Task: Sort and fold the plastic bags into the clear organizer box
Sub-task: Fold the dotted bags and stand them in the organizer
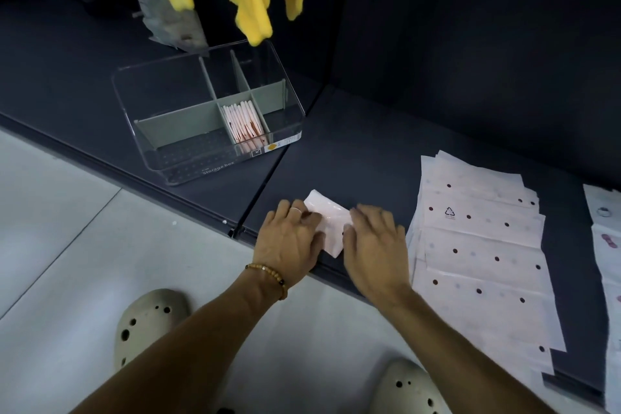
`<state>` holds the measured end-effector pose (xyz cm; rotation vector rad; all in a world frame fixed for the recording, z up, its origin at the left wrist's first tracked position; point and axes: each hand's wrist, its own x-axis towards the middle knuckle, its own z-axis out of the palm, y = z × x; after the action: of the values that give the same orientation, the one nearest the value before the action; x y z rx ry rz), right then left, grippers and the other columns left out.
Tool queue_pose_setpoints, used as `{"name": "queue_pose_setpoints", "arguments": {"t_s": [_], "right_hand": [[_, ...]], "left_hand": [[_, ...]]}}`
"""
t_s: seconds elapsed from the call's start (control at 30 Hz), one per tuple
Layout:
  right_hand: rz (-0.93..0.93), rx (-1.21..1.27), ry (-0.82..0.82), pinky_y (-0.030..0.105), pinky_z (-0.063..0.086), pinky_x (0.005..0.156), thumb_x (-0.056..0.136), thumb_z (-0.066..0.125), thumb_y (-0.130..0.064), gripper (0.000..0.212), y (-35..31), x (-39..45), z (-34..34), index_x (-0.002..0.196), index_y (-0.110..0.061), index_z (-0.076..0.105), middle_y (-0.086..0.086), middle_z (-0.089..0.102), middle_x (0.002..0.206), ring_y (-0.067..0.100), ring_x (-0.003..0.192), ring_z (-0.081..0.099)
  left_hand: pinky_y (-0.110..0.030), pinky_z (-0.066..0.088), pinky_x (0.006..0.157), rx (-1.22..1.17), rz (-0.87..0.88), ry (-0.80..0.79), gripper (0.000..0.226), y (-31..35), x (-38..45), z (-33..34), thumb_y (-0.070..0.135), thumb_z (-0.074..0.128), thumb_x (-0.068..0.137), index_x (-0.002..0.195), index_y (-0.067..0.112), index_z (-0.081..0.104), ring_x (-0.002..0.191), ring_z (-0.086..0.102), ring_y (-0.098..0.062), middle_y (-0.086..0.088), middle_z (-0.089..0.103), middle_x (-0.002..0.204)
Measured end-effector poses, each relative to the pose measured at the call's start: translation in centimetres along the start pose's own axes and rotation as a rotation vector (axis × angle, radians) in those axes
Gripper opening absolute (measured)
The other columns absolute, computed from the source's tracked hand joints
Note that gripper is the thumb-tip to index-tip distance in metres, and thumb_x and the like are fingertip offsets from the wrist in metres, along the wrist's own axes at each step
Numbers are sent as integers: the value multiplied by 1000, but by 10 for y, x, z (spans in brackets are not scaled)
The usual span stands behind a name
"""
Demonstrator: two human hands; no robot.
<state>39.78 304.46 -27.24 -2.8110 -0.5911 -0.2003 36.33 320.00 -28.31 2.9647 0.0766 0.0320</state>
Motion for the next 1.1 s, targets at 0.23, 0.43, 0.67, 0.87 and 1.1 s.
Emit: {"name": "queue_pose_setpoints", "arguments": {"t_s": [0.23,0.43,0.67,0.87,1.1], "right_hand": [[-14,-39,-271,38,-4,117,103,25,-34,54,15,-29,18,153,-13,18,3,8,161,21,149,-3],[-68,15,-272,35,-6,119,104,26,-37,55,22,-28,14,152,-13,19,3,9,161,18,148,-3],[-66,6,-270,36,-6,119,103,28,-39,57,23,-28,17,152,-11,19,3,9,161,18,149,0],[-87,-26,-286,36,-4,119,103,27,-40,58,24,-27,16,152,-12,18,2,8,161,17,148,-2],[-92,15,-267,35,-2,118,102,33,-37,56,24,-27,13,151,-11,23,4,14,160,21,148,5]], "left_hand": [[-38,39,85,89,15,14,37,7,-7,-4,44,42,91,111,18,60,101,48,-23,-6,57,113],[-31,5,117,5,394,-110,50,19,14,3,27,36,101,147,10,27,145,15,-20,-7,27,155],[-34,17,115,-135,412,-5,48,-2,17,8,15,56,93,139,6,44,136,38,-20,-6,42,146],[-25,5,119,-75,263,-123,50,-49,28,0,30,33,100,149,20,25,145,13,-9,9,18,156],[-37,33,107,-199,195,17,48,-8,41,-11,20,50,94,140,23,41,129,42,-20,0,45,143]]}}
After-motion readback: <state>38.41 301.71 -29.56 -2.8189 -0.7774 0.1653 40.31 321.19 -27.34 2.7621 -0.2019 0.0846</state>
